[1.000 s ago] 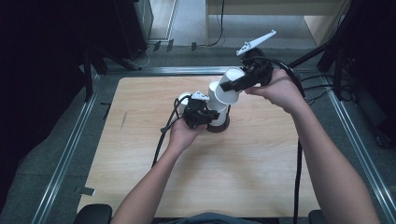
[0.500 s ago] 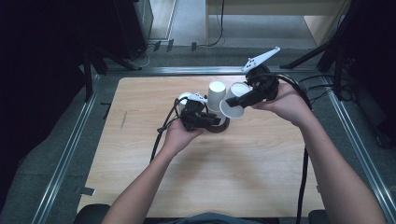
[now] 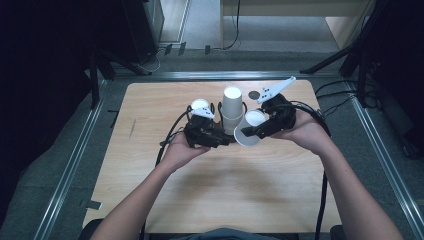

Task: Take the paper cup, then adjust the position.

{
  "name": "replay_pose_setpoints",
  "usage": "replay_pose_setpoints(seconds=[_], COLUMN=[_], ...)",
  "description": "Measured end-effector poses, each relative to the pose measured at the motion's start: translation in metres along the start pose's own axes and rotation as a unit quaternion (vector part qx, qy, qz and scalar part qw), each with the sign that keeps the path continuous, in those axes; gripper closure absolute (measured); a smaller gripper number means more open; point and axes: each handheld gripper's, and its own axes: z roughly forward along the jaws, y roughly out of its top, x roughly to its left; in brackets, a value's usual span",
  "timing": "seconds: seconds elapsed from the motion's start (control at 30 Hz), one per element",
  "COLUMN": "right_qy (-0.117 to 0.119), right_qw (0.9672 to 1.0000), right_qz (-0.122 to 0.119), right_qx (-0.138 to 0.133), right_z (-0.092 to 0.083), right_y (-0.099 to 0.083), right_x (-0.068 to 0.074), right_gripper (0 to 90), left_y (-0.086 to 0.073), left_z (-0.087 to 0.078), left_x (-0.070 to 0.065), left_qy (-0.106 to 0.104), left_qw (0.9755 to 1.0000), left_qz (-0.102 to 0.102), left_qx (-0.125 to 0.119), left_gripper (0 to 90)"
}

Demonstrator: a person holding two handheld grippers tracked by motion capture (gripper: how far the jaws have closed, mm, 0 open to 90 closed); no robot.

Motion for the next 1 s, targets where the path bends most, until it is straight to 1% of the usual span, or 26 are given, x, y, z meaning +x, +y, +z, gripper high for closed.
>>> replay_pose_setpoints(seconds=[0.03, 0.07, 0.1, 0.17, 0.3, 0.37, 0.4, 0.43, 0.47, 0.53, 0.6, 0.7, 0.83, 0.97, 1.0], right_qy=[0.0, 0.006, 0.006, 0.012, 0.02, 0.022, 0.022, 0.025, 0.029, 0.03, 0.035, 0.039, 0.044, 0.049, 0.05], right_qw=[1.0, 1.0, 1.0, 0.9999, 0.9998, 0.9997, 0.9997, 0.9997, 0.9996, 0.9995, 0.9994, 0.9992, 0.999, 0.9987, 0.9987], right_qz=[0.0, -0.002, -0.002, 0.001, 0.002, -0.001, -0.001, -0.002, 0.0, 0.0, 0.001, 0.006, 0.01, 0.009, 0.009], right_qx=[0.0, -0.003, -0.003, -0.005, -0.004, -0.002, -0.002, -0.002, 0.001, 0.002, 0.003, 0.001, -0.002, -0.003, -0.005], right_z=[0.0, 0.004, 0.004, 0.008, 0.015, 0.021, 0.021, 0.023, 0.026, 0.028, 0.031, 0.034, 0.04, 0.046, 0.048], right_y=[0.0, -0.005, -0.005, -0.01, -0.017, -0.021, -0.021, -0.022, -0.024, -0.025, -0.028, -0.032, -0.035, -0.037, -0.037], right_x=[0.0, 0.002, 0.002, 0.004, 0.006, 0.009, 0.009, 0.009, 0.011, 0.012, 0.013, 0.014, 0.015, 0.018, 0.019], right_gripper=[31.0, 31.0, 31.0, 31.0, 31.0, 31.0, 31.0, 30.9, 30.9, 30.9, 30.9, 30.9, 30.9, 30.9, 30.9], left_y=[-0.002, -0.003, -0.004, -0.008, -0.013, -0.015, -0.015, -0.016, -0.017, -0.019, -0.022, -0.025, -0.028, -0.029, -0.029], left_z=[-0.002, -0.004, -0.006, -0.009, -0.014, -0.016, -0.017, -0.018, -0.018, -0.019, -0.02, -0.021, -0.021, -0.02, -0.019], left_x=[-0.002, -0.003, -0.004, -0.005, -0.004, -0.004, -0.005, -0.004, -0.004, -0.003, -0.004, -0.005, -0.004, -0.004, -0.005], left_qy=[-0.004, -0.006, -0.007, -0.011, -0.026, -0.029, -0.028, -0.032, -0.036, -0.041, -0.049, -0.053, -0.064, -0.062, -0.065], left_qw=[1.0, 0.9999, 0.9998, 0.9997, 0.9994, 0.9993, 0.9993, 0.9993, 0.9992, 0.999, 0.9986, 0.9982, 0.9976, 0.9975, 0.9973], left_qz=[0.006, 0.011, 0.016, 0.021, 0.02, 0.023, 0.023, 0.022, 0.019, 0.016, 0.019, 0.027, 0.026, 0.033, 0.033], left_qx=[-0.001, 0.0, 0.001, 0.002, 0.002, 0.001, 0.0, 0.0, -0.002, -0.003, -0.002, -0.001, 0.0, 0.006, 0.005], left_gripper=[46.2, 42.6, 42.6, 40.9, 40.0, 39.1, 39.1, 38.7, 36.1, 34.8, 30.5, 25.8, 20.1, 16.7, 16.4])
